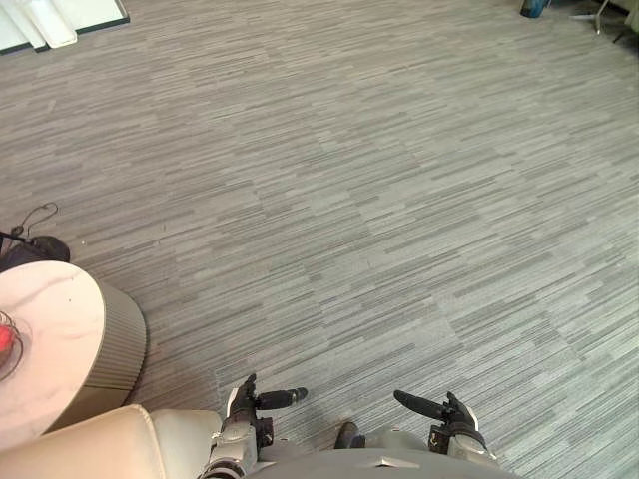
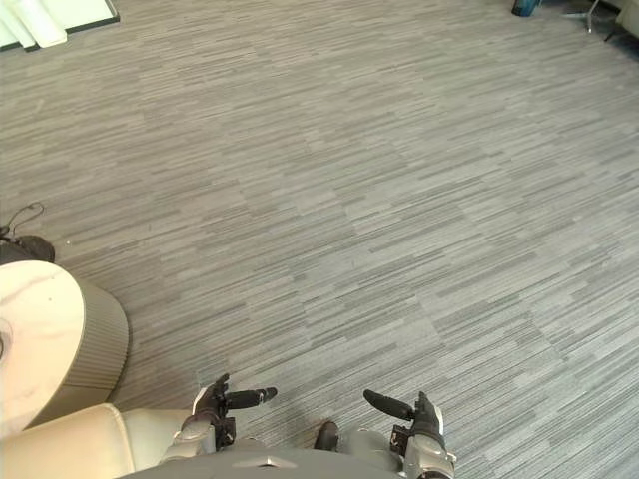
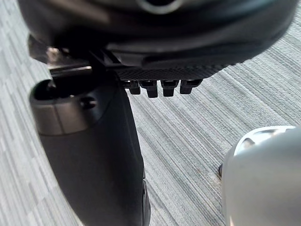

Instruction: Pick up cushions and gather them together orderly.

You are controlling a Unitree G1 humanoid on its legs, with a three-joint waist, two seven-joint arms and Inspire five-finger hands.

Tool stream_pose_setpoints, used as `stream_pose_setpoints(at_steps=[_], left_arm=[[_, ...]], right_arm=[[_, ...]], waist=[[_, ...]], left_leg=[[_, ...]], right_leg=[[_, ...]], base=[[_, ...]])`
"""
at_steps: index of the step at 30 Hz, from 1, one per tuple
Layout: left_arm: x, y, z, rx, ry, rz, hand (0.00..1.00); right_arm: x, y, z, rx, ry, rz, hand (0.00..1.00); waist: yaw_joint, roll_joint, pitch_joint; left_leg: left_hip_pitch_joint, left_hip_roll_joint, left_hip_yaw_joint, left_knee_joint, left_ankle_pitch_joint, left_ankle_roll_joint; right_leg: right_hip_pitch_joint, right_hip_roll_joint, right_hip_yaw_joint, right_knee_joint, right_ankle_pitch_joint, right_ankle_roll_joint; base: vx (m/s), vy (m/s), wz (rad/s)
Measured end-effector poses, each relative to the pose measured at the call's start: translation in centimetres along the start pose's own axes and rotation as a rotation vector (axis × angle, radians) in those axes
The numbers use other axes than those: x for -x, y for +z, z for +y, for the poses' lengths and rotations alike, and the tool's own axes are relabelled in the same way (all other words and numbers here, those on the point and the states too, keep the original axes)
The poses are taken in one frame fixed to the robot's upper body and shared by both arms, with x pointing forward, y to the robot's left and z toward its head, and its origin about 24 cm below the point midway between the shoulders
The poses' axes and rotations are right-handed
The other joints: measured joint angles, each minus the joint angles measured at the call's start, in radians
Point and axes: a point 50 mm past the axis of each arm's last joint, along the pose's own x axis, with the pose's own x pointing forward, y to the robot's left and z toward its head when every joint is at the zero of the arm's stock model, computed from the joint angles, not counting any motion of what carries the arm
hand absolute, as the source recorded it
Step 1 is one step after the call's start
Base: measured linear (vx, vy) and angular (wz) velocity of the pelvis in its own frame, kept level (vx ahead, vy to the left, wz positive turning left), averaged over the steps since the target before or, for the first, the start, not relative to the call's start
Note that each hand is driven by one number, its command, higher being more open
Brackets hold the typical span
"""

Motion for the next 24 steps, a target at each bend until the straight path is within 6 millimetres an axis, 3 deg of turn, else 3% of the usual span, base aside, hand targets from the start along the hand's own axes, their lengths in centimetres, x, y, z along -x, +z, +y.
stream_pose_setpoints(at_steps=[1,2,3,4,8,10,11,12,13,14,15,17,18,19,20,21,22,24], left_arm=[[0.0,0.1,0.3,0.015,0.010,-0.004,1.00],[0.1,0.1,0.4,0.043,0.019,-0.008,1.00],[0.1,0.1,0.3,0.047,0.020,-0.015,1.00],[0.2,0.0,0.2,0.050,0.020,-0.015,1.00],[0.1,0.9,0.3,0.064,0.023,-0.051,1.00],[0.2,1.1,0.3,0.082,0.024,-0.062,1.00],[0.2,0.9,0.3,0.092,0.027,-0.060,1.00],[0.2,0.7,0.6,0.094,0.034,-0.054,1.00],[0.2,0.6,0.8,0.098,0.039,-0.051,1.00],[0.2,0.6,1.0,0.097,0.042,-0.051,1.00],[0.2,0.5,1.3,0.097,0.051,-0.049,1.00],[0.2,0.4,1.3,0.092,0.054,-0.037,1.00],[0.3,0.0,1.3,0.087,0.055,-0.026,1.00],[0.3,0.0,1.3,0.084,0.054,-0.025,1.00],[0.3,0.1,1.1,0.074,0.048,-0.028,1.00],[0.2,0.2,0.9,0.060,0.038,-0.030,1.00],[0.2,0.3,0.7,0.047,0.030,-0.031,1.00],[0.1,0.7,0.3,0.044,0.021,-0.040,1.00]], right_arm=[[0.0,0.1,0.0,-0.002,-0.001,-0.003,1.00],[0.0,0.2,-0.1,-0.010,-0.006,-0.010,1.00],[0.0,0.4,-0.1,-0.019,-0.006,-0.012,1.00],[-0.1,0.7,-0.1,-0.022,-0.006,-0.019,1.00],[-0.1,1.1,0.7,-0.003,0.005,-0.034,1.00],[0.0,1.4,1.1,0.007,0.016,-0.044,1.00],[0.0,1.4,1.2,0.012,0.019,-0.047,1.00],[0.1,1.2,1.3,0.010,0.019,-0.038,1.00],[0.1,1.0,1.3,0.009,0.020,-0.034,1.00],[0.1,0.7,1.2,0.007,0.017,-0.026,1.00],[0.2,0.0,0.9,-0.008,0.009,-0.004,1.00],[0.3,0.0,0.9,-0.008,0.016,-0.011,1.00],[0.3,0.3,1.1,-0.011,0.027,-0.023,1.00],[0.3,0.4,1.2,-0.012,0.032,-0.028,1.00],[0.4,0.7,1.3,-0.016,0.042,-0.042,1.00],[0.4,1.2,1.4,-0.022,0.048,-0.068,1.00],[0.4,1.4,1.4,-0.024,0.048,-0.079,1.00],[0.4,1.8,1.4,-0.026,0.047,-0.093,1.00]], waist=[[0.002,0.004,0.010],[0.005,0.012,0.017],[0.008,0.011,0.020],[0.017,0.022,0.026],[0.036,0.014,0.039],[0.042,0.016,0.038],[0.043,0.017,0.036],[0.047,0.013,0.026],[0.046,0.012,0.017],[0.047,-0.003,0.010],[0.054,-0.024,-0.004],[0.060,-0.029,-0.005],[0.061,-0.029,-0.004],[0.061,-0.029,-0.003],[0.059,-0.028,-0.002],[0.048,-0.024,0.000],[0.044,-0.022,0.001],[0.036,-0.020,0.001]], left_leg=[[-0.056,0.035,-0.012,0.163,-0.007,-0.008],[-0.112,0.044,-0.060,0.297,-0.054,0.023],[-0.148,0.034,-0.091,0.359,-0.087,0.041],[-0.190,0.026,-0.126,0.391,-0.115,0.038],[-0.313,-0.042,-0.230,0.179,-0.130,0.016],[-0.348,-0.062,-0.283,0.020,-0.068,0.002],[-0.356,-0.066,-0.302,-0.051,-0.012,-0.008],[-0.345,-0.076,-0.307,-0.076,0.066,0.006],[-0.337,-0.083,-0.302,-0.076,0.090,0.011],[-0.331,-0.093,-0.280,-0.060,0.084,0.019],[-0.310,-0.101,-0.214,-0.047,0.039,0.038],[-0.262,-0.109,-0.162,-0.041,0.014,0.062],[-0.201,-0.113,-0.131,-0.044,-0.005,0.076],[-0.183,-0.113,-0.126,-0.051,-0.013,0.083],[-0.141,-0.113,-0.121,-0.066,-0.029,0.085],[-0.074,-0.111,-0.119,-0.098,-0.065,0.081],[-0.025,-0.108,-0.115,-0.126,-0.086,0.073],[0.031,-0.087,-0.104,-0.161,-0.110,0.057]], right_leg=[[0.036,0.018,0.039,-0.024,0.002,-0.004],[0.061,0.035,0.084,-0.037,-0.002,-0.027],[0.075,0.041,0.119,-0.048,-0.012,-0.052],[0.091,0.053,0.157,-0.055,-0.012,-0.061],[0.138,0.055,0.296,-0.063,-0.017,-0.052],[0.143,0.051,0.379,-0.073,-0.041,-0.050],[0.149,0.047,0.412,-0.072,-0.058,-0.054],[0.159,0.032,0.465,-0.072,-0.078,-0.040],[0.161,0.022,0.487,-0.069,-0.092,-0.033],[0.159,-0.001,0.503,-0.053,-0.112,-0.005],[0.134,-0.040,0.512,0.022,-0.143,0.049],[0.096,-0.063,0.499,0.147,-0.148,0.082],[0.040,-0.075,0.472,0.341,-0.133,0.114],[0.012,-0.076,0.457,0.415,-0.116,0.144],[-0.054,-0.087,0.426,0.560,-0.074,0.197],[-0.129,-0.094,0.380,0.720,-0.077,0.191],[-0.179,-0.106,0.337,0.769,-0.098,0.157],[-0.258,-0.125,0.248,0.756,-0.119,0.126]], base=[[0.11,-0.080,-0.61],[0.10,-0.017,-0.66],[0.14,0.007,-0.81],[0.14,0.027,-1.03],[0.13,0.056,-1.03],[0.15,0.137,-1.27],[0.30,0.192,-1.30],[0.35,0.196,-1.21],[0.36,0.164,-1.04],[0.38,0.165,-0.96],[0.38,0.166,-0.94],[0.39,0.167,-1.02],[0.46,0.201,-0.98],[0.30,0.129,-0.88],[0.40,0.109,-0.63],[0.33,0.040,-0.65],[0.41,0.034,-0.50],[0.39,-0.058,-0.27]])
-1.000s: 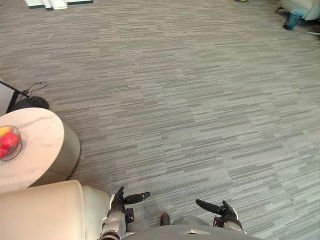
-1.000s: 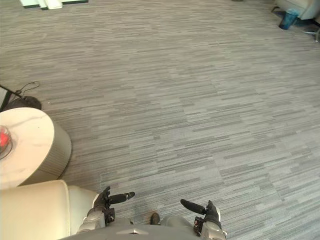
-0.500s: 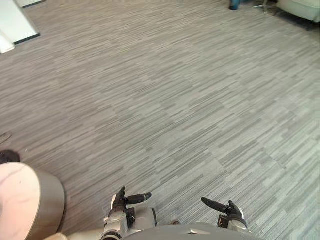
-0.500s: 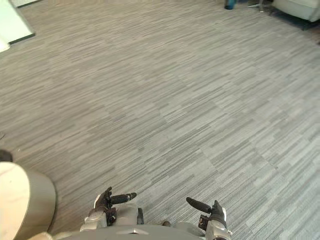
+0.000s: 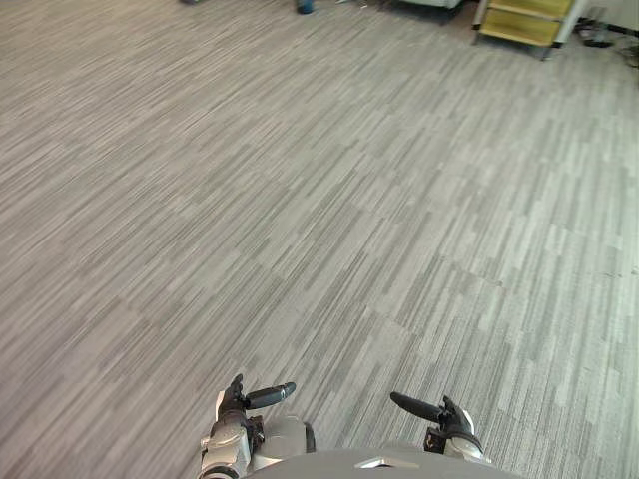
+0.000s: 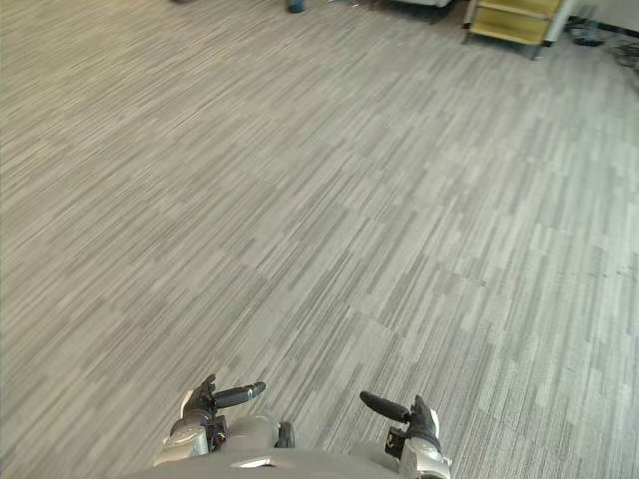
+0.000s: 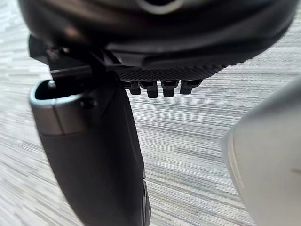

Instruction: Pick up cushions and gather them together orderly.

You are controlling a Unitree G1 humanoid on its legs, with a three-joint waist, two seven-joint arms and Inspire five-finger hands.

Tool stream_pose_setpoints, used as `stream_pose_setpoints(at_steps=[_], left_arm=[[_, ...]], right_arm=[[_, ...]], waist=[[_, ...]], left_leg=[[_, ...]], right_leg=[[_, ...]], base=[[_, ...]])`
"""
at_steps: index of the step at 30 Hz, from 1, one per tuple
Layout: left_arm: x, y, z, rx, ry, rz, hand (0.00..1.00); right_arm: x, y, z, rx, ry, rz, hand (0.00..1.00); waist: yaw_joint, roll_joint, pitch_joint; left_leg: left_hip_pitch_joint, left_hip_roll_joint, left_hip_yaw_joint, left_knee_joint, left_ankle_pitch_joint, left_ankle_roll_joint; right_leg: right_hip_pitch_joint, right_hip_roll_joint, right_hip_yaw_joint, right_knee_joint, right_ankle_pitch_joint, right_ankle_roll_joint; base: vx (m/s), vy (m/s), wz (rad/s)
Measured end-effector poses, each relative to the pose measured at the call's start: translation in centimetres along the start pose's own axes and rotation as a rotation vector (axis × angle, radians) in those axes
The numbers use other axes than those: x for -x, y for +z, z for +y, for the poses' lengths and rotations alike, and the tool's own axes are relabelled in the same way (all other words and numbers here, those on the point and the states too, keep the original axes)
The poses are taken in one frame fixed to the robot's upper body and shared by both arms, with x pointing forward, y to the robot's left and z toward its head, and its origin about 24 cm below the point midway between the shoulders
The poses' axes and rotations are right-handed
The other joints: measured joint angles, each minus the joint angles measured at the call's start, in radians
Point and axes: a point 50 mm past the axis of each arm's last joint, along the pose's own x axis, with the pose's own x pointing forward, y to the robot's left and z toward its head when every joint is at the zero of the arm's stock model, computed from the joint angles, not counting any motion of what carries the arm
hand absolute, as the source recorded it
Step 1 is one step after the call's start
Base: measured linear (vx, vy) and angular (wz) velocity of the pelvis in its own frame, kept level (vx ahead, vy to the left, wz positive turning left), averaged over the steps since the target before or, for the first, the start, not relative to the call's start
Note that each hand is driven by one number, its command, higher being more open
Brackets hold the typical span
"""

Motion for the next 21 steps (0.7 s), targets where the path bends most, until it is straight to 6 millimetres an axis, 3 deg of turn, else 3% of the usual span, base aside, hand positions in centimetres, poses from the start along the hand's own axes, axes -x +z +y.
stream_pose_setpoints(at_steps=[2,4,5,7,8,10,12,14,15,17,18,19,20,21], left_arm=[[0.0,-0.1,-0.1,0.000,-0.002,0.006,1.00],[0.0,-0.8,0.2,-0.030,-0.007,0.037,1.00],[0.0,-1.2,0.2,-0.053,-0.011,0.053,1.00],[0.1,-1.4,-0.6,-0.045,-0.034,0.066,1.00],[0.1,-1.4,-0.9,-0.040,-0.040,0.066,1.00],[0.1,-1.1,-1.4,-0.039,-0.052,0.054,1.00],[0.1,-0.3,-1.0,-0.017,-0.040,0.013,1.00],[0.1,0.0,-0.8,-0.018,-0.033,-0.006,1.00],[0.1,0.6,-0.7,-0.016,-0.032,-0.033,1.00],[0.1,0.9,-0.7,-0.014,-0.032,-0.050,1.00],[0.1,1.0,-0.7,-0.014,-0.031,-0.054,1.00],[0.1,0.9,-0.4,-0.018,-0.026,-0.052,1.00],[0.1,0.8,0.0,-0.008,-0.015,-0.050,1.00],[0.1,0.8,0.0,-0.003,-0.012,-0.050,1.00]], right_arm=[[-0.1,0.5,0.2,-0.003,0.004,-0.018,1.00],[-0.1,0.3,0.0,0.000,-0.003,-0.017,1.00],[-0.2,-0.1,-0.6,0.008,-0.014,0.005,1.00],[-0.5,0.1,-1.4,-0.014,-0.047,0.015,1.00],[-0.5,-0.1,-1.6,-0.031,-0.058,0.025,1.00],[-0.4,-0.5,-1.9,-0.025,-0.065,0.036,1.00],[-0.3,-0.5,-1.4,0.009,-0.047,0.035,1.00],[-0.3,-0.5,-1.0,0.028,-0.030,0.031,1.00],[-0.2,-0.4,-0.3,0.034,-0.011,0.029,1.00],[-0.2,-0.6,-0.1,0.029,-0.006,0.039,1.00],[-0.1,-0.7,0.1,0.027,-0.003,0.046,1.00],[-0.1,-0.8,0.1,0.026,-0.003,0.048,1.00],[-0.1,-0.9,0.2,0.026,0.000,0.050,1.00],[-0.1,-0.9,0.2,0.027,-0.001,0.051,1.00]], waist=[[-0.008,0.001,0.008],[-0.032,-0.013,0.004],[-0.040,0.001,-0.003],[-0.038,0.033,-0.007],[-0.039,0.046,-0.002],[-0.041,0.064,0.000],[-0.036,0.053,0.012],[-0.032,0.045,0.012],[-0.014,0.039,0.011],[0.001,0.036,0.016],[0.012,0.030,0.019],[0.015,0.024,0.021],[0.025,0.015,0.020],[0.027,0.012,0.018]], left_leg=[[0.083,0.033,0.015,-0.065,-0.011,-0.015],[0.154,0.050,0.012,-0.132,-0.007,-0.022],[0.180,0.069,-0.017,-0.147,-0.004,-0.031],[0.155,0.096,-0.074,-0.093,0.077,-0.052],[0.148,0.110,-0.091,-0.034,0.101,-0.068],[0.024,0.126,-0.189,0.318,0.165,-0.109],[-0.150,0.131,-0.189,0.712,0.133,-0.108],[-0.219,0.130,-0.159,0.750,0.114,-0.097],[-0.330,0.123,-0.111,0.682,0.076,-0.068],[-0.373,0.108,-0.075,0.552,0.050,-0.060],[-0.388,0.083,-0.056,0.405,0.053,-0.053],[-0.407,0.041,-0.052,0.208,0.093,-0.051],[-0.427,0.004,-0.057,0.086,0.219,-0.051],[-0.427,-0.004,-0.057,0.074,0.242,-0.053]], right_leg=[[-0.077,-0.009,-0.092,-0.101,-0.013,-0.020],[-0.107,-0.015,-0.129,-0.365,0.064,-0.010],[-0.082,0.005,-0.155,-0.375,0.087,-0.104],[-0.061,0.041,-0.159,-0.397,0.056,-0.144],[-0.029,0.053,-0.165,-0.416,0.049,-0.154],[0.098,0.097,-0.157,-0.537,0.044,-0.158],[0.259,0.129,-0.140,-0.656,0.044,-0.160],[0.311,0.136,-0.126,-0.698,0.044,-0.160],[0.385,0.141,-0.095,-0.759,0.044,-0.159],[0.434,0.137,-0.069,-0.791,0.043,-0.154],[0.474,0.123,-0.056,-0.818,0.035,-0.140],[0.519,0.107,-0.041,-0.861,0.026,-0.128],[0.562,0.083,-0.013,-0.904,0.016,-0.111],[0.568,0.079,-0.005,-0.910,0.015,-0.108]], base=[[0.58,-0.149,-0.20],[0.54,-0.174,0.07],[0.48,-0.173,0.03],[0.64,-0.285,-0.15],[0.77,-0.365,-0.02],[0.56,-0.247,0.05],[0.39,-0.148,-0.06],[0.34,-0.103,-0.28],[0.46,-0.112,-0.48],[0.41,-0.030,-0.48],[0.43,0.040,-0.49],[0.64,0.103,-0.61],[0.38,0.078,-0.49],[0.67,0.127,-0.63]])
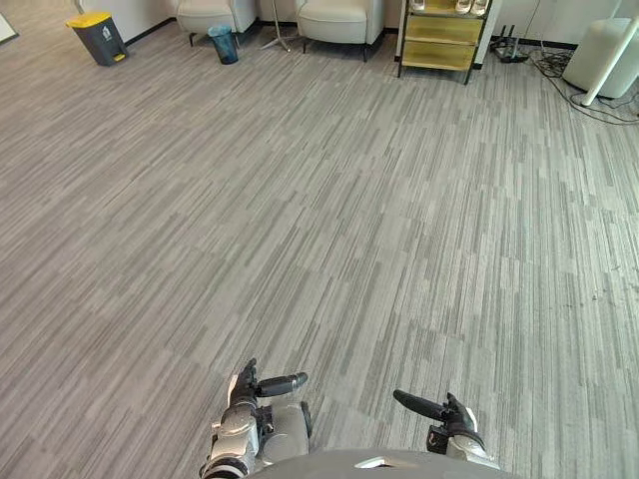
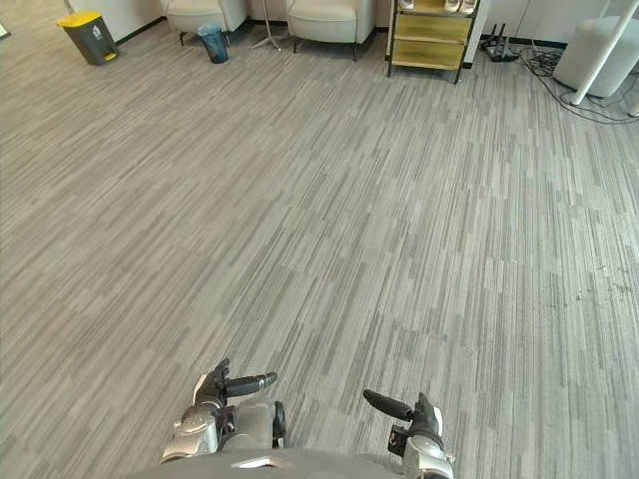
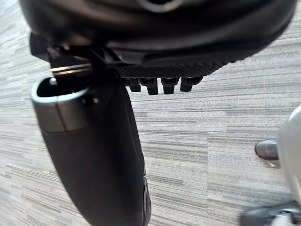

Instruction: Pick up cushions and gather them together orderly.

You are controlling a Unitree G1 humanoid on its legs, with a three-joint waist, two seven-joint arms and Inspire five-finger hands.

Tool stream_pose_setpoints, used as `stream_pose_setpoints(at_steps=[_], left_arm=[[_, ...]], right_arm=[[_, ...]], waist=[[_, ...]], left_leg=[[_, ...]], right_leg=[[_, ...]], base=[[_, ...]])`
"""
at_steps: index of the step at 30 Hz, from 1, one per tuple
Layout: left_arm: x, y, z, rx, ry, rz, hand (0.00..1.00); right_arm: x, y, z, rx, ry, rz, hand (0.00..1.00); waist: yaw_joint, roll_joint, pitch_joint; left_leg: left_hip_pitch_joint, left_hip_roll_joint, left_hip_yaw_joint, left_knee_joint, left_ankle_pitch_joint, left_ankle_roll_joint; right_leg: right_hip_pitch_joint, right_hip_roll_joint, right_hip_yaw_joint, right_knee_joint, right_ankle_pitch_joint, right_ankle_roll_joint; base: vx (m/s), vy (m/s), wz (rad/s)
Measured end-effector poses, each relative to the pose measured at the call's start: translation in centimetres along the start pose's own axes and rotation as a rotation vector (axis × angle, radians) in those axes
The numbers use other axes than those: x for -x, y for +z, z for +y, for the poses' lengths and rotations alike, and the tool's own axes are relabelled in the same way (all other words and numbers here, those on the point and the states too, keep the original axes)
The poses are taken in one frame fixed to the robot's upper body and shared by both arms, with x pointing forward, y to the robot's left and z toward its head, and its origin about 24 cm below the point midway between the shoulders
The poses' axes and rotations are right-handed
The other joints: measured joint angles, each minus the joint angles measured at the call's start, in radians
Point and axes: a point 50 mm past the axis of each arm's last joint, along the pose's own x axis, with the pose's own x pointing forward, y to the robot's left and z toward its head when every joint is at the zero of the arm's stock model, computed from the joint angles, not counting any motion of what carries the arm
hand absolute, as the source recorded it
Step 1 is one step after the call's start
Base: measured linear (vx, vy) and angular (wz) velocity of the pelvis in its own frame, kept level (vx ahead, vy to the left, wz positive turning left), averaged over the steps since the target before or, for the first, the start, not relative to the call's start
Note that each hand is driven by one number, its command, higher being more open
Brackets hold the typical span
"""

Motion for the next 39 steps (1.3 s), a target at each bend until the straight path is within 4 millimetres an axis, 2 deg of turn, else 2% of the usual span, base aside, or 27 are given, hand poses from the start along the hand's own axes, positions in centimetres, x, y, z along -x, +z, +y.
stream_pose_setpoints(at_steps=[1,2,3,4,5,6,7,8,10,11,13,14,15,16,17,20,22,23,24,26,27,29,31,32,34,36,39], left_arm=[[0.0,0.0,0.2,0.003,0.009,-0.003,1.00],[-0.2,0.5,0.4,-0.023,0.005,-0.015,1.00],[-0.2,0.5,0.6,-0.019,0.009,-0.015,1.00],[-0.3,0.5,1.5,0.026,0.040,-0.009,1.00],[-0.2,0.4,1.4,0.020,0.040,-0.012,1.00],[-0.1,-0.1,1.3,-0.005,0.032,-0.001,1.00],[-0.1,0.0,1.6,-0.024,0.030,0.002,1.00],[-0.3,-0.1,1.8,-0.043,0.029,0.019,1.00],[-0.3,-0.5,1.4,-0.043,0.021,0.046,1.00],[-0.1,-1.0,0.9,-0.041,0.010,0.063,1.00],[0.1,-1.8,0.3,-0.051,-0.009,0.089,1.00],[0.1,-2.0,0.4,-0.055,-0.008,0.094,1.00],[0.1,-2.0,0.6,-0.071,-0.009,0.092,1.00],[0.2,-2.1,0.6,-0.077,-0.012,0.095,1.00],[0.3,-2.8,0.2,-0.084,-0.024,0.124,1.00],[0.4,-2.9,-0.5,-0.096,-0.053,0.132,1.00],[0.4,-2.9,-0.6,-0.103,-0.054,0.127,1.00],[0.3,-2.2,-0.6,-0.102,-0.058,0.099,1.00],[0.3,-1.9,-0.8,-0.093,-0.057,0.081,1.00],[0.3,-1.5,-0.4,-0.085,-0.047,0.062,1.00],[0.3,-1.6,-0.2,-0.079,-0.041,0.061,1.00],[0.3,-0.8,0.0,-0.068,-0.027,0.016,1.00],[0.2,-0.5,-0.1,-0.063,-0.030,0.001,1.00],[0.2,-0.5,0.0,-0.061,-0.028,0.002,1.00],[0.3,-0.7,0.1,-0.056,-0.021,0.005,1.00],[0.1,-0.5,0.7,-0.077,-0.012,0.002,1.00],[0.1,-0.5,1.2,-0.057,-0.005,0.007,1.00]], right_arm=[[0.0,0.1,0.1,-0.001,0.004,-0.002,1.00],[0.0,0.0,0.4,-0.004,0.011,0.005,1.00],[0.0,-0.1,0.5,-0.007,0.014,0.010,1.00],[0.1,-0.3,1.2,-0.036,0.026,0.031,1.00],[0.4,-1.6,1.1,-0.051,0.013,0.065,1.00],[0.5,-1.9,0.5,-0.043,0.006,0.066,1.00],[0.4,-1.8,0.6,-0.042,0.012,0.058,1.00],[0.4,-1.3,0.6,-0.044,0.016,0.037,1.00],[0.3,-0.9,0.1,-0.041,0.006,0.021,1.00],[0.1,-0.2,-0.7,-0.033,-0.007,-0.012,1.00],[0.0,0.1,-1.6,-0.035,-0.026,-0.027,1.00],[0.0,0.4,-1.6,-0.038,-0.027,-0.035,1.00],[0.0,0.4,-1.5,-0.039,-0.025,-0.040,1.00],[0.0,0.3,-1.5,-0.044,-0.026,-0.041,1.00],[-0.2,0.4,-1.9,-0.037,-0.035,-0.030,1.00],[-0.3,0.1,-2.0,-0.059,-0.047,-0.006,1.00],[-0.2,-0.4,-2.1,-0.071,-0.054,0.012,1.00],[0.0,-0.7,-2.1,-0.038,-0.047,0.011,1.00],[-0.1,-0.4,-2.4,-0.018,-0.051,0.003,1.00],[-0.1,-0.5,-2.1,-0.013,-0.048,0.010,1.00],[0.0,-0.6,-1.9,-0.015,-0.045,0.014,1.00],[0.0,-0.6,-1.4,-0.022,-0.035,0.014,1.00],[0.1,-0.8,-1.1,-0.027,-0.029,0.021,1.00],[0.1,-0.9,-1.1,-0.027,-0.028,0.024,1.00],[0.2,-1.3,-1.1,-0.024,-0.028,0.038,1.00],[0.3,-1.5,-0.1,-0.015,0.003,0.048,1.00],[0.4,-1.7,0.3,-0.015,0.012,0.058,1.00]], waist=[[0.006,-0.014,-0.007],[-0.006,-0.036,-0.009],[-0.006,-0.041,-0.006],[0.007,-0.047,0.001],[0.004,-0.073,-0.018],[0.009,-0.076,-0.030],[0.003,-0.084,-0.026],[-0.017,-0.105,-0.025],[-0.028,-0.082,-0.018],[-0.033,-0.043,-0.002],[-0.046,-0.005,0.004],[-0.058,-0.007,0.000],[-0.069,-0.020,-0.004],[-0.072,-0.020,-0.005],[-0.060,0.011,-0.018],[-0.065,0.018,-0.022],[-0.072,0.026,-0.024],[-0.072,0.028,-0.024],[-0.064,0.044,-0.017],[-0.056,0.040,-0.012],[-0.053,0.035,-0.011],[-0.026,0.020,-0.009],[-0.017,0.011,-0.008],[-0.016,0.010,-0.007],[-0.007,-0.005,-0.014],[-0.013,-0.041,-0.027],[-0.008,-0.054,-0.025]], left_leg=[[0.004,-0.035,-0.002,-0.022,0.087,0.026],[0.016,-0.047,0.007,-0.016,0.070,0.066],[0.016,-0.046,0.009,-0.001,0.061,0.081],[0.002,-0.022,0.032,0.136,0.007,0.155],[0.035,-0.053,0.053,0.129,-0.030,0.150],[0.120,-0.057,0.053,0.049,-0.082,0.129],[0.154,-0.075,0.052,0.029,-0.099,0.104],[0.210,-0.099,0.043,0.011,-0.124,0.113],[0.298,-0.088,0.041,-0.013,-0.158,0.109],[0.400,-0.063,0.040,-0.065,-0.174,0.101],[0.522,-0.023,0.023,-0.157,-0.174,0.101],[0.556,-0.008,0.014,-0.191,-0.177,0.095],[0.592,0.001,-0.009,-0.225,-0.192,0.064],[0.605,0.006,-0.020,-0.233,-0.201,0.046],[0.628,0.050,-0.048,-0.237,-0.203,0.030],[0.627,0.061,-0.131,-0.205,-0.074,0.015],[0.598,0.075,-0.148,-0.081,-0.028,-0.015],[0.455,0.095,-0.185,0.234,0.038,-0.077],[0.334,0.120,-0.197,0.480,0.003,-0.080],[0.207,0.125,-0.162,0.647,-0.087,-0.055],[0.179,0.121,-0.144,0.643,-0.106,-0.047],[0.097,0.104,-0.057,0.456,-0.175,-0.011],[0.075,0.046,-0.057,0.154,-0.150,-0.004],[0.072,0.021,-0.063,0.006,-0.097,-0.003],[0.101,-0.020,-0.063,-0.083,0.089,0.007],[0.112,-0.056,-0.041,-0.078,0.058,0.048],[0.098,-0.053,-0.011,0.079,0.002,0.088]], right_leg=[[0.005,-0.029,0.036,-0.002,-0.005,0.010],[-0.010,-0.060,0.061,0.030,0.010,0.035],[-0.011,-0.063,0.070,0.042,0.020,0.051],[-0.002,-0.054,0.091,0.111,0.069,0.092],[-0.044,-0.065,0.084,0.309,0.079,0.097],[-0.143,-0.073,0.067,0.578,0.126,0.148],[-0.210,-0.094,0.061,0.732,0.138,0.162],[-0.308,-0.128,0.049,0.920,0.121,0.147],[-0.397,-0.147,0.008,1.001,0.082,0.111],[-0.467,-0.149,-0.043,0.973,0.033,0.080],[-0.551,-0.141,-0.114,0.792,0.010,0.052],[-0.581,-0.137,-0.125,0.642,0.028,0.075],[-0.610,-0.132,-0.116,0.438,0.108,0.099],[-0.611,-0.127,-0.121,0.426,0.192,0.081],[-0.583,-0.088,-0.142,0.413,0.182,0.038],[-0.547,-0.082,-0.149,0.450,0.138,-0.019],[-0.470,-0.067,-0.167,0.390,0.116,-0.017],[-0.369,-0.049,-0.171,0.294,0.076,-0.007],[-0.314,-0.020,-0.170,0.246,0.070,-0.015],[-0.209,-0.003,-0.151,0.176,0.062,-0.026],[-0.181,-0.003,-0.144,0.158,0.064,-0.024],[-0.100,-0.014,-0.103,0.094,0.063,-0.009],[-0.046,-0.041,-0.076,0.054,0.047,0.022],[-0.022,-0.054,-0.062,0.037,0.033,0.037],[0.010,-0.086,-0.020,0.024,0.013,0.062],[-0.011,-0.135,0.023,0.055,0.033,0.080],[0.000,-0.148,0.103,0.142,0.090,0.103]], base=[[0.63,0.103,-0.28],[0.74,0.125,-0.24],[0.61,0.107,-0.13],[0.57,0.153,-0.22],[0.62,0.208,-0.33],[0.56,0.201,-0.15],[0.45,0.121,0.00],[0.39,0.039,0.13],[0.54,-0.017,-0.02],[0.56,-0.026,-0.09],[0.60,-0.107,0.22],[0.75,-0.205,0.62],[0.51,-0.181,0.58],[0.67,-0.255,0.37],[0.66,-0.282,0.08],[0.64,-0.328,0.19],[0.48,-0.295,0.37],[0.37,-0.221,0.27],[0.35,-0.151,0.19],[0.34,-0.077,-0.20],[0.35,-0.048,-0.49],[0.35,-0.002,-0.60],[0.45,0.119,-0.49],[0.44,0.154,-0.42],[0.56,0.194,-0.41],[0.54,0.186,-0.15],[0.38,0.167,-0.11]])
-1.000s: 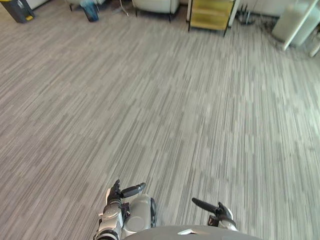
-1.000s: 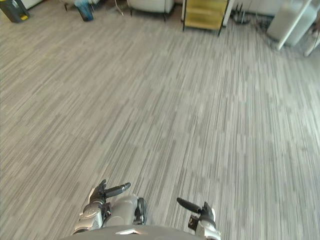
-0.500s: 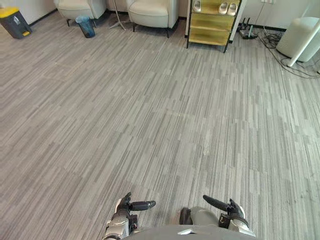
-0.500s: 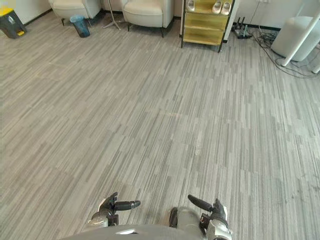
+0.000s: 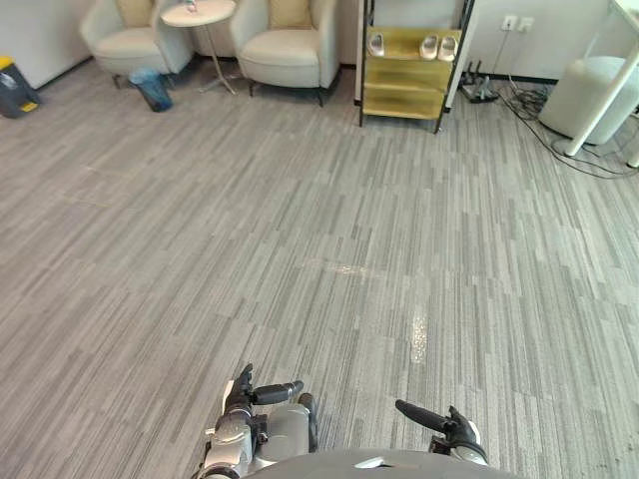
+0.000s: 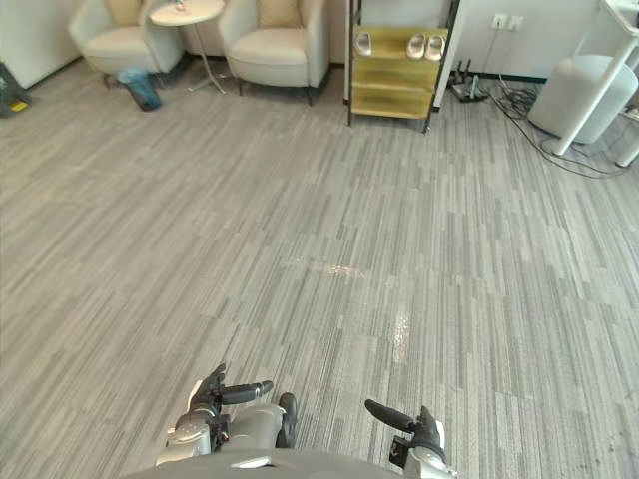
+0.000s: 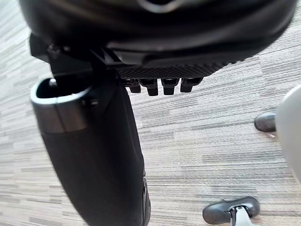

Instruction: Pick up cushions and gather them together orderly.

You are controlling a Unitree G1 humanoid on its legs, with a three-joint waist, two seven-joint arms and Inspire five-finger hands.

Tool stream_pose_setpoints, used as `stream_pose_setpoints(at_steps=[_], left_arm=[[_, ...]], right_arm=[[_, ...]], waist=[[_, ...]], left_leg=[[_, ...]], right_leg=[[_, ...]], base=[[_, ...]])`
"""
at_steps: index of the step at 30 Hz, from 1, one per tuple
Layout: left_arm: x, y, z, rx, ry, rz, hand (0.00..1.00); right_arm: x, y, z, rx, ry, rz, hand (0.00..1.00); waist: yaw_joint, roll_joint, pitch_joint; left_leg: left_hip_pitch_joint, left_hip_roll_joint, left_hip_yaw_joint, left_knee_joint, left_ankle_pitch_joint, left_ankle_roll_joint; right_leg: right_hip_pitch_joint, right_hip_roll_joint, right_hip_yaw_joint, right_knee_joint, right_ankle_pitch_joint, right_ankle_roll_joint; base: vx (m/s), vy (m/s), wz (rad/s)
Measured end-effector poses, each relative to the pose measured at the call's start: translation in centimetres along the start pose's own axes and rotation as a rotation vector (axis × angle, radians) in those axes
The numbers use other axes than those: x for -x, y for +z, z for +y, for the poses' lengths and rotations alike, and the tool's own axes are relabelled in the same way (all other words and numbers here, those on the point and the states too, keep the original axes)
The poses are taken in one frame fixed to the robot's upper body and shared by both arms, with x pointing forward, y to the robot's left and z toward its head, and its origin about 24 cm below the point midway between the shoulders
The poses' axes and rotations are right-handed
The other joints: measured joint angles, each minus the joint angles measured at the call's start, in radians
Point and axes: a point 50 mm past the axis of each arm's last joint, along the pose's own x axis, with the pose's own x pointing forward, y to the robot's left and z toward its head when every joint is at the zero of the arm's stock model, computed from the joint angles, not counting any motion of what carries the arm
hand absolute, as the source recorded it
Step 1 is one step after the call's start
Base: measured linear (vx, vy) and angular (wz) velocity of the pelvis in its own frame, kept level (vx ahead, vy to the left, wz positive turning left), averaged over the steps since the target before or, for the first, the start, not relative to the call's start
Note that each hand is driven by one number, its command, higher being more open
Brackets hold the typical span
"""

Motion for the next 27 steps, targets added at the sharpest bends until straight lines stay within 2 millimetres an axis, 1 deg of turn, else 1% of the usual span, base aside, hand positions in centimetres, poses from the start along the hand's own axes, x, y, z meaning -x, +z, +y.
stream_pose_setpoints(at_steps=[1,2,3,4,5,6,7,8,9,10,11,12,13,14,15,16,17,19,20,21,22,23,24,25,26,27], left_arm=[[0.2,-0.4,-0.1,-0.002,-0.004,0.008,1.00],[0.3,-1.0,-0.1,-0.006,-0.007,0.026,1.00],[0.2,-0.8,0.1,-0.025,-0.011,0.028,1.00],[0.0,-0.8,0.2,-0.037,-0.009,0.035,1.00],[0.0,-0.9,0.2,-0.039,-0.008,0.045,1.00],[0.0,-1.1,0.0,-0.038,-0.011,0.056,1.00],[0.1,-1.3,-0.2,-0.036,-0.014,0.066,1.00],[0.1,-1.5,-0.2,-0.036,-0.015,0.069,1.00],[0.3,-1.8,-0.4,-0.033,-0.018,0.077,1.00],[0.3,-1.7,-0.4,-0.033,-0.018,0.076,1.00],[0.3,-1.8,-0.3,-0.033,-0.016,0.078,1.00],[0.3,-1.8,-0.2,-0.033,-0.014,0.080,1.00],[0.3,-2.5,-0.6,-0.033,-0.021,0.111,1.00],[0.4,-2.6,-0.9,-0.030,-0.028,0.114,1.00],[0.4,-2.5,-1.0,-0.031,-0.033,0.114,1.00],[0.4,-2.6,-1.3,-0.029,-0.045,0.115,1.00],[0.6,-2.8,-1.8,-0.022,-0.052,0.122,1.00],[0.5,-2.8,-1.8,-0.021,-0.053,0.120,1.00],[0.4,-2.3,-1.5,-0.010,-0.041,0.101,1.00],[0.4,-2.0,-1.3,-0.002,-0.034,0.084,1.00],[0.4,-1.7,-1.3,0.000,-0.031,0.074,1.00],[0.4,-1.4,-1.4,0.000,-0.032,0.051,1.00],[0.4,-1.1,-1.4,-0.001,-0.034,0.041,1.00],[0.4,-0.9,-1.4,0.000,-0.035,0.031,1.00],[0.3,-0.7,-1.3,-0.001,-0.033,0.018,1.00],[0.3,-0.6,-1.4,-0.001,-0.035,0.016,1.00]], right_arm=[[0.1,-0.6,-0.3,0.006,-0.008,0.012,1.00],[0.1,-0.9,-0.7,0.015,-0.015,0.015,1.00],[0.1,-0.5,-0.6,0.019,-0.007,-0.002,1.00],[0.1,-0.3,-0.6,0.019,0.000,-0.012,1.00],[0.1,-0.2,-0.8,0.028,-0.001,-0.014,1.00],[0.1,-0.1,-1.3,0.041,-0.013,-0.021,1.00],[0.0,0.2,-1.6,0.040,-0.023,-0.035,1.00],[0.0,0.4,-1.7,0.041,-0.026,-0.044,1.00],[0.0,0.8,-1.6,0.038,-0.022,-0.064,1.00],[0.0,0.9,-1.5,0.037,-0.019,-0.072,1.00],[0.0,0.9,-1.4,0.035,-0.018,-0.078,1.00],[0.0,0.9,-1.4,0.033,-0.018,-0.078,1.00],[-0.1,1.0,-1.7,0.022,-0.028,-0.071,1.00],[-0.1,1.1,-1.9,0.025,-0.033,-0.072,1.00],[-0.2,1.2,-2.0,0.026,-0.036,-0.074,1.00],[-0.2,1.3,-2.1,0.019,-0.039,-0.076,1.00],[-0.3,1.5,-2.3,0.018,-0.047,-0.070,1.00],[-0.3,1.4,-2.4,0.021,-0.048,-0.064,1.00],[-0.3,1.2,-2.5,0.031,-0.050,-0.059,1.00],[-0.3,1.2,-2.5,0.041,-0.050,-0.060,1.00],[-0.3,1.2,-2.5,0.047,-0.051,-0.060,1.00],[-0.2,0.9,-2.3,0.072,-0.042,-0.056,1.00],[-0.2,0.8,-2.3,0.074,-0.040,-0.052,1.00],[-0.2,0.7,-2.3,0.073,-0.040,-0.048,1.00],[-0.2,0.7,-2.2,0.073,-0.040,-0.043,1.00],[-0.2,0.6,-2.1,0.072,-0.038,-0.038,1.00]], waist=[[0.001,-0.005,-0.029],[0.002,-0.003,-0.050],[-0.008,-0.014,-0.041],[-0.009,-0.022,-0.028],[-0.010,-0.019,-0.026],[-0.015,-0.006,-0.019],[-0.019,0.012,-0.006],[-0.024,0.016,-0.005],[-0.032,0.023,-0.007],[-0.033,0.022,-0.006],[-0.034,0.020,-0.005],[-0.034,0.018,-0.006],[-0.044,0.043,-0.016],[-0.043,0.053,-0.020],[-0.043,0.059,-0.019],[-0.045,0.068,-0.017],[-0.051,0.086,-0.017],[-0.052,0.088,-0.018],[-0.055,0.087,-0.005],[-0.051,0.091,0.003],[-0.049,0.092,0.005],[-0.045,0.089,0.006],[-0.040,0.087,0.007],[-0.030,0.084,0.006],[-0.021,0.083,0.007],[-0.020,0.079,0.010]], left_leg=[[0.028,-0.010,0.014,-0.003,-0.032,0.013],[0.090,-0.015,0.010,-0.058,-0.084,0.007],[0.157,-0.040,0.006,-0.117,-0.113,0.005],[0.203,-0.051,0.003,-0.133,-0.123,0.011],[0.225,-0.051,0.001,-0.142,-0.129,0.011],[0.277,-0.044,-0.008,-0.168,-0.140,0.009],[0.350,-0.036,-0.018,-0.216,-0.141,0.008],[0.374,-0.027,-0.020,-0.237,-0.141,0.008],[0.429,0.003,-0.031,-0.279,-0.157,-0.018],[0.439,0.016,-0.039,-0.282,-0.168,-0.036],[0.450,0.035,-0.049,-0.281,-0.187,-0.060],[0.455,0.040,-0.055,-0.279,-0.200,-0.073],[0.471,0.073,-0.087,-0.281,-0.216,-0.090],[0.469,0.082,-0.095,-0.284,-0.207,-0.089],[0.469,0.086,-0.101,-0.286,-0.201,-0.089],[0.473,0.092,-0.105,-0.288,-0.188,-0.092],[0.464,0.114,-0.113,-0.230,-0.176,-0.107],[0.429,0.125,-0.129,-0.128,-0.174,-0.110],[0.289,0.152,-0.168,0.204,-0.134,-0.151],[0.219,0.173,-0.167,0.370,-0.133,-0.149],[0.181,0.183,-0.157,0.447,-0.135,-0.145],[0.089,0.190,-0.120,0.529,-0.145,-0.128],[0.068,0.189,-0.097,0.505,-0.153,-0.117],[0.050,0.186,-0.069,0.447,-0.161,-0.112],[0.031,0.165,-0.049,0.299,-0.171,-0.109],[0.027,0.142,-0.051,0.188,-0.169,-0.106]], right_leg=[[-0.036,-0.001,0.013,0.126,0.006,0.009],[-0.099,-0.004,0.009,0.290,0.012,0.020],[-0.216,-0.028,0.012,0.573,0.061,0.102],[-0.301,-0.038,0.011,0.730,0.033,0.091],[-0.336,-0.037,0.002,0.776,0.018,0.080],[-0.395,-0.036,-0.038,0.817,-0.007,0.056],[-0.438,-0.038,-0.089,0.784,-0.042,0.019],[-0.457,-0.038,-0.115,0.749,-0.054,0.004],[-0.508,-0.028,-0.177,0.601,-0.064,-0.001],[-0.529,-0.020,-0.188,0.520,-0.060,0.003],[-0.545,-0.003,-0.185,0.372,-0.038,0.013],[-0.550,0.004,-0.177,0.293,-0.002,0.015],[-0.524,0.041,-0.204,0.266,0.066,-0.041],[-0.525,0.050,-0.210,0.268,0.056,-0.052],[-0.527,0.053,-0.213,0.272,0.047,-0.057],[-0.526,0.059,-0.218,0.282,0.020,-0.064],[-0.493,0.077,-0.234,0.269,-0.009,-0.077],[-0.462,0.085,-0.243,0.251,-0.020,-0.083],[-0.382,0.101,-0.258,0.195,-0.030,-0.094],[-0.336,0.114,-0.258,0.168,-0.034,-0.101],[-0.308,0.120,-0.257,0.151,-0.037,-0.105],[-0.222,0.133,-0.246,0.087,-0.039,-0.108],[-0.196,0.133,-0.239,0.065,-0.038,-0.105],[-0.174,0.134,-0.223,0.047,-0.038,-0.100],[-0.148,0.131,-0.202,0.019,-0.038,-0.091],[-0.130,0.125,-0.193,0.004,-0.042,-0.084]], base=[[0.38,0.168,-0.23],[0.48,0.195,-0.12],[0.42,0.104,0.04],[0.37,0.035,0.12],[0.34,0.007,0.09],[0.34,-0.017,0.13],[0.33,-0.045,0.17],[0.39,-0.085,0.25],[0.39,-0.136,0.23],[0.42,-0.207,0.29],[0.37,-0.220,0.20],[0.43,-0.273,0.28],[0.37,-0.218,0.20],[0.38,-0.221,0.17],[0.37,-0.234,0.06],[0.53,-0.358,0.11],[0.52,-0.354,0.16],[0.35,-0.232,0.21],[0.32,-0.206,0.20],[0.36,-0.197,0.14],[0.33,-0.135,-0.14],[0.27,-0.072,-0.23],[0.28,-0.030,-0.36],[0.31,0.013,-0.48],[0.31,0.038,-0.48],[0.35,0.086,-0.38]])
